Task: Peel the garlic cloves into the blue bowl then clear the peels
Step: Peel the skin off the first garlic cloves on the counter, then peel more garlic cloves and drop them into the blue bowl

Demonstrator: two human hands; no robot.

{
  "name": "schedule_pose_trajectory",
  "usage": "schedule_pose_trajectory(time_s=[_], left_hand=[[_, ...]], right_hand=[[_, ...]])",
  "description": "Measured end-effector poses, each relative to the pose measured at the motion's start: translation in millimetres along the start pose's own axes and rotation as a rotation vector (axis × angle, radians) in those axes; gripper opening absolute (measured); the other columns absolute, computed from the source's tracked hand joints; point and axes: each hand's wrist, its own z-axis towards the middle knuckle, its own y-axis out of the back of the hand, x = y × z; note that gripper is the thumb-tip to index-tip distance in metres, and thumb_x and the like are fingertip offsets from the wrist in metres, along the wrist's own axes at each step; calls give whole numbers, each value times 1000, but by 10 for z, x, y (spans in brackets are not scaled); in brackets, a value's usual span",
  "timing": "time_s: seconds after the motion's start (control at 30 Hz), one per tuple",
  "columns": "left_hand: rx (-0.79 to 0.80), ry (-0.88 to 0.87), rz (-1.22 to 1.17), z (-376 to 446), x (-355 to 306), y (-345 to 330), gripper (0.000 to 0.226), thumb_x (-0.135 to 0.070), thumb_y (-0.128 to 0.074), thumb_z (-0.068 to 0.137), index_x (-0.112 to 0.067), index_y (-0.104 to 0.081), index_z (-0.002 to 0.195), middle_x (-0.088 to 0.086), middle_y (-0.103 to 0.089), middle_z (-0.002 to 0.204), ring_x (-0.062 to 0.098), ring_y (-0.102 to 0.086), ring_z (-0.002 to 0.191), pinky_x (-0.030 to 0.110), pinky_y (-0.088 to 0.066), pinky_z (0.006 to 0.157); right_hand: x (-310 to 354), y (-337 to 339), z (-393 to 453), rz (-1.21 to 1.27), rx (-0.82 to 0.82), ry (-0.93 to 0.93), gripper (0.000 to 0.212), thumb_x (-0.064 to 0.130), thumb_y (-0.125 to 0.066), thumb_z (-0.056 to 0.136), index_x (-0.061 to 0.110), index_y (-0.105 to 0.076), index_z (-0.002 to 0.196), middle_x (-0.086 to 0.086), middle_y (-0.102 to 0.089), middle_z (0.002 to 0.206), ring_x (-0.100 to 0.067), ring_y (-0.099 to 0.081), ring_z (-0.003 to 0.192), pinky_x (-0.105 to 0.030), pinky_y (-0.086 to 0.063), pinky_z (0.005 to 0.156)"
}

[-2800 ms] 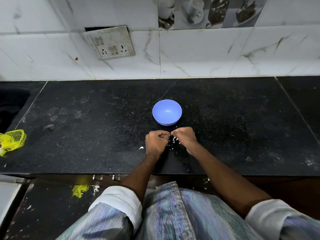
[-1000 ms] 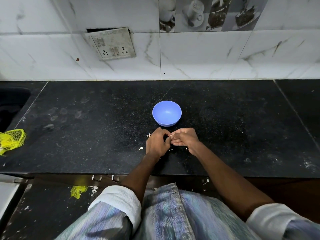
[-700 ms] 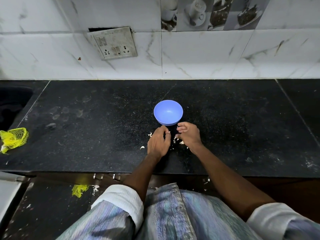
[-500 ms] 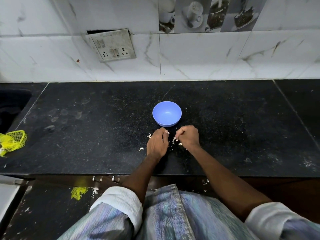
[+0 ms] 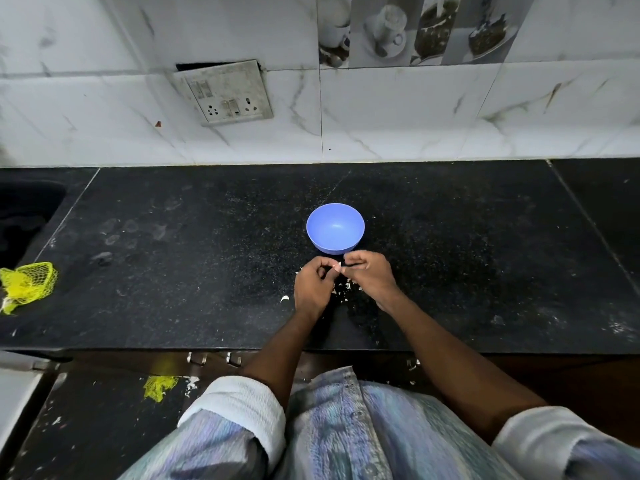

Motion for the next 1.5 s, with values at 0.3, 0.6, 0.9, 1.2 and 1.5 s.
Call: schedule_pose_trajectory(time_s=[0.3,0.6,0.9,1.2,1.5], left_hand=[[155,-286,322,-50,-96,-44,24,-6,-64,85,-19,-75,101,-3,-63,90,14,-57,80,29,-47,74],[0,-458,468,-9,-140,43,39,-7,-68,81,-37,-83,102,-3,-79,87,23,-69,82,38,-54,77],[-257,-112,57,123,32,298,31,-1,-62,91,-21,-82,104,-9,-78,104,5,-72,98,29,-57,91],[-294,78,65,47,346,512,29,0,-63,93,-19,-82,104,-8,-79,102,6,-72,94,26,-57,92],[-178,137,260,-75,594,581,41,7,-66,83,-24,-81,106,-5,-74,110,14,-70,97,31,-57,92]], right_hand=[[57,-90,39,715,165,-428,40,33,-47,109,1,-70,115,-13,-76,99,-20,-73,88,-32,-60,74],[179,-266,74,813,50,-538,35,19,-45,109,0,-71,96,-18,-73,96,-25,-69,88,-35,-57,71],[570,-138,564,-188,-207,171,33,0,-50,92,10,-78,107,-4,-76,115,-22,-67,112,-31,-51,99],[521,-318,380,-257,-271,336,22,29,-69,90,13,-67,75,2,-70,72,-18,-65,68,-34,-52,66],[-113,-684,23,-591,100,302,23,6,-73,81,25,-74,94,8,-66,95,-18,-68,87,-36,-55,76]])
